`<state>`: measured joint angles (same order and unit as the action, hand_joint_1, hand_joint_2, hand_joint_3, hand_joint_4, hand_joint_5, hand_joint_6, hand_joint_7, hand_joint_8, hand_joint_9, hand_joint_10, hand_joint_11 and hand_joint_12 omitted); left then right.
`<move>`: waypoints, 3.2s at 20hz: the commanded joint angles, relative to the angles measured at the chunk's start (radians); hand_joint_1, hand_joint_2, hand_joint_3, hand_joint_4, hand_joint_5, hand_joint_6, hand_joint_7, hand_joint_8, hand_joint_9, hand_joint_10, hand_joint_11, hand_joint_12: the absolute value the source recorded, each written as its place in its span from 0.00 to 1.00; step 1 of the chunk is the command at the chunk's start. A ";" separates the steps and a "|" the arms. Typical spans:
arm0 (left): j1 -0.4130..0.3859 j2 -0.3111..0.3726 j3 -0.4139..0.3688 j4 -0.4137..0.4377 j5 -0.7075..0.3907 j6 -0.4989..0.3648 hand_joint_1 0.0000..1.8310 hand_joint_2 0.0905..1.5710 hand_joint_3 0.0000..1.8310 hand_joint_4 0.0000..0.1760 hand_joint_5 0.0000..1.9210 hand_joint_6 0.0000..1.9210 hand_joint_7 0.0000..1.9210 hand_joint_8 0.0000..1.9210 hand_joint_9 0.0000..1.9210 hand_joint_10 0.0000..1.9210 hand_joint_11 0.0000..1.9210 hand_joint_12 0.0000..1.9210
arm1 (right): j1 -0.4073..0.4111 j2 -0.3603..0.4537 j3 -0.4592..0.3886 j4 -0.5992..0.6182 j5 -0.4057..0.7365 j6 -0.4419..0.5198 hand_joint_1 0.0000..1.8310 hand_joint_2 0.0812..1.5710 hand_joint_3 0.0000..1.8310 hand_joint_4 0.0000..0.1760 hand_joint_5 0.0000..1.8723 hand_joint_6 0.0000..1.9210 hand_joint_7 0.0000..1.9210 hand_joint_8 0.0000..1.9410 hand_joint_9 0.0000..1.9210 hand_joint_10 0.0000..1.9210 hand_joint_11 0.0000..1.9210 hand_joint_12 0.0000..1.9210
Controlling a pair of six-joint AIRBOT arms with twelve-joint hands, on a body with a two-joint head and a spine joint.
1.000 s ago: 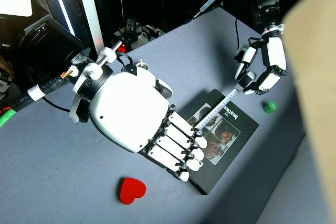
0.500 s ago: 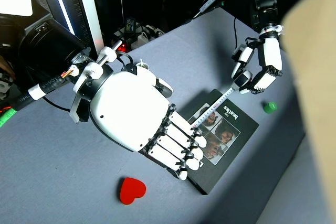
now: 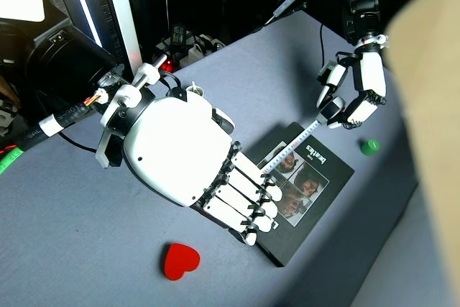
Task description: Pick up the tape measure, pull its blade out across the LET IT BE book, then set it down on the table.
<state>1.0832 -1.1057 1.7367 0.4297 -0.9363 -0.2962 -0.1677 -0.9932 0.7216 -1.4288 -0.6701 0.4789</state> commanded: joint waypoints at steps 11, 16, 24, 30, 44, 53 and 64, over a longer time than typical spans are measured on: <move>-0.102 0.217 -0.332 -0.063 0.022 0.046 0.75 0.69 0.00 0.00 0.50 0.40 0.50 0.53 0.51 0.64 0.48 0.60 | -0.004 0.006 -0.027 -0.066 0.008 -0.031 0.07 0.67 0.00 0.00 0.04 0.00 0.04 0.00 0.04 0.00 0.00 0.31; -0.086 0.311 -0.505 -0.095 0.074 0.111 0.75 0.69 0.00 0.00 0.50 0.40 0.48 0.56 0.50 0.66 0.48 0.60 | -0.018 0.008 -0.054 -0.082 0.006 -0.035 0.06 0.66 0.00 0.00 0.03 0.00 0.04 0.00 0.04 0.00 0.00 0.27; 0.099 0.307 -0.585 -0.262 0.021 0.200 0.75 0.69 0.00 0.00 0.52 0.38 0.49 0.54 0.50 0.65 0.49 0.60 | -0.029 0.007 -0.073 -0.082 0.019 -0.046 0.08 0.66 0.00 0.00 0.05 0.00 0.05 0.00 0.05 0.00 0.00 0.27; 0.138 0.240 -0.582 -0.353 0.000 0.274 0.75 0.69 0.00 0.00 0.50 0.42 0.48 0.55 0.50 0.65 0.48 0.59 | -0.034 0.007 -0.075 -0.082 0.027 -0.048 0.08 0.67 0.00 0.00 0.05 0.00 0.05 0.00 0.05 0.00 0.00 0.29; 0.154 0.186 -0.523 -0.354 0.011 0.290 0.41 0.68 0.00 0.00 0.43 0.01 0.45 0.00 0.44 0.02 0.29 0.40 | -0.033 0.007 -0.075 -0.083 0.030 -0.048 0.07 0.68 0.00 0.00 0.05 0.00 0.05 0.00 0.04 0.00 0.00 0.28; 0.133 0.258 -0.516 -0.312 0.070 0.277 0.33 0.64 0.00 0.00 0.27 0.00 0.23 0.00 0.24 0.00 0.12 0.36 | -0.032 0.007 -0.077 -0.083 0.034 -0.048 0.07 0.68 0.00 0.00 0.05 0.00 0.05 0.00 0.04 0.00 0.00 0.27; -0.250 0.344 -0.550 -0.248 0.377 0.400 0.32 0.64 0.00 0.00 0.36 0.01 0.37 0.02 0.39 0.04 0.22 0.48 | -0.033 0.010 -0.093 -0.083 0.017 -0.047 0.11 0.67 0.00 0.00 0.20 0.01 0.26 0.02 0.25 0.03 0.12 0.46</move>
<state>0.7906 -0.7643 1.1805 0.2108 -0.4805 0.1303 -0.2111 -0.9894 0.6289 -1.4570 -0.6430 0.4290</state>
